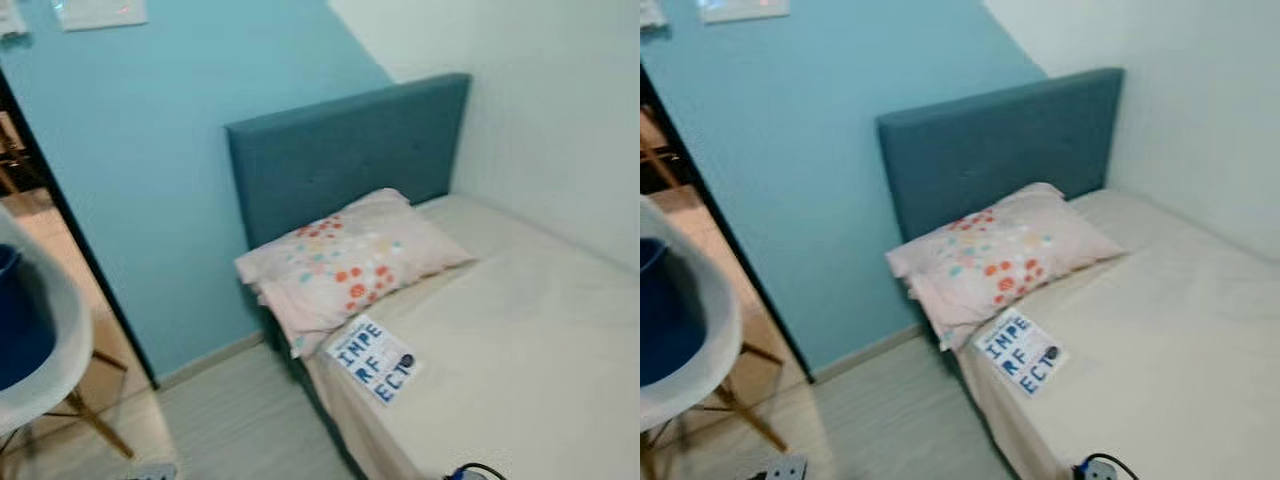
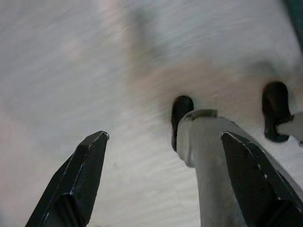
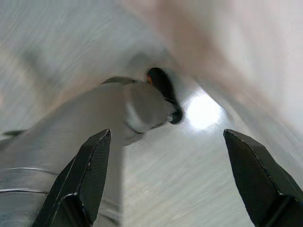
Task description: Clean up the room
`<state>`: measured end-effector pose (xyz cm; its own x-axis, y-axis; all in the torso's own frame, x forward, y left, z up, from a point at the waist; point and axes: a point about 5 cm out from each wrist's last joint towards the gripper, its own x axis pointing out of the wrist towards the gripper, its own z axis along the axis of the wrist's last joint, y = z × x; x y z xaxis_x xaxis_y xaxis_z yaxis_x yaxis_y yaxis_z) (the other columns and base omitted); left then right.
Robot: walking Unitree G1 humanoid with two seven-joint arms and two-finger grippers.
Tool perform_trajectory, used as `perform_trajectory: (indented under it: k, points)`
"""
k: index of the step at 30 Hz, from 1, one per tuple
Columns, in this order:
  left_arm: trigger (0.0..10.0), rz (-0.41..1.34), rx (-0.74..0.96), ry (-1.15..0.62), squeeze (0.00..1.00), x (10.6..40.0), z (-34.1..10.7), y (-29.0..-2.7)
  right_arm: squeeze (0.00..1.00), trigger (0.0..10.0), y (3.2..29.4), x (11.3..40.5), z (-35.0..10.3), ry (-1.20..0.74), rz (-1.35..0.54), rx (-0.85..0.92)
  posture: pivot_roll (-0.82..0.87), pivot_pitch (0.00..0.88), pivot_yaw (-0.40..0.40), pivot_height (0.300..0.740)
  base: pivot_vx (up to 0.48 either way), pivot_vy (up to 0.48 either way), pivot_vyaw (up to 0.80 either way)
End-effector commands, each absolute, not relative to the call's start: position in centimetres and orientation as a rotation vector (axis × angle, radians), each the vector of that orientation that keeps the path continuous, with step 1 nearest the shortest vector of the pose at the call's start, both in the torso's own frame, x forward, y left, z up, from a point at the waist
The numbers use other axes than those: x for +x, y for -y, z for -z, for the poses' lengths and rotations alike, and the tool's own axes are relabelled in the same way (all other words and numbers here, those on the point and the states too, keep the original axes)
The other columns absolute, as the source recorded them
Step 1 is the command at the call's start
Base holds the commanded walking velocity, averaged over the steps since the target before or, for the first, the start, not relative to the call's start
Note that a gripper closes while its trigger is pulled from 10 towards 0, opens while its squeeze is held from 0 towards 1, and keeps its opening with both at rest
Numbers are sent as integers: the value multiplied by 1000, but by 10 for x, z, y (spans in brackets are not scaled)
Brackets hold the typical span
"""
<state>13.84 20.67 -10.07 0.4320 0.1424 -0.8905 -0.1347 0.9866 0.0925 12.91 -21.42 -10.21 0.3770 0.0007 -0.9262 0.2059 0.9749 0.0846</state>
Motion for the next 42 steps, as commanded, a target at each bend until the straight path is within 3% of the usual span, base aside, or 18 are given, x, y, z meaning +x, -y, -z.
perform_trajectory:
  k: [1, 12, 42]
  points:
    - [10000, -151, 41, -1075, 0, 150, 96, -210, 0, 10000, 214, 122, 104, -1203, 130, 194, -135, 0, -27, 740, 0, 0, -731]
    - [10000, -131, 68, -1113, 0, 142, 99, -210, 0, 10000, 237, 124, 99, -1196, 155, 134, -128, 0, -29, 740, 0, 0, -735]
    - [10000, -104, 111, -1137, 0, 133, 101, -214, 0, 10000, 218, 128, 102, -1207, 139, 143, -128, 0, -16, 740, 0, 0, -747]
